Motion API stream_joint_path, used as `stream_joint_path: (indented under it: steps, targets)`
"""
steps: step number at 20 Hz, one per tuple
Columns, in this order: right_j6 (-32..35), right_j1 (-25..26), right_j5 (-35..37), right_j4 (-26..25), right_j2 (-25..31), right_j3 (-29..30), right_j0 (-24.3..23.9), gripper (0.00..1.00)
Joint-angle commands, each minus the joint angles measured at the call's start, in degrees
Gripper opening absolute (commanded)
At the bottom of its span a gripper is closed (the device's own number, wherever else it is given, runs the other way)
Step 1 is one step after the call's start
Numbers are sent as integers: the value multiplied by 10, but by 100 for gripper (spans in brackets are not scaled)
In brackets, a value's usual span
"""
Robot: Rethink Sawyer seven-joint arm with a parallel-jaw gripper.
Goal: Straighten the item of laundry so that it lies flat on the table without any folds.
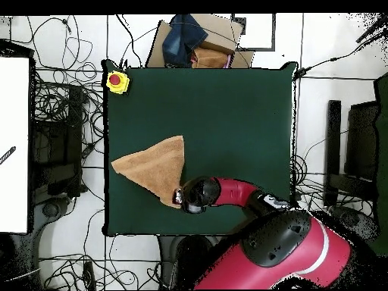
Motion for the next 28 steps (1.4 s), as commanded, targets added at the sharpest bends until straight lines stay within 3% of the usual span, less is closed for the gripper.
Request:
stream_joint_path:
  steps: [1,28]
  targets:
    - [-11,2,64,26,10,-76,-8,100]
    - [1,12,65,24,23,-91,-12,100]
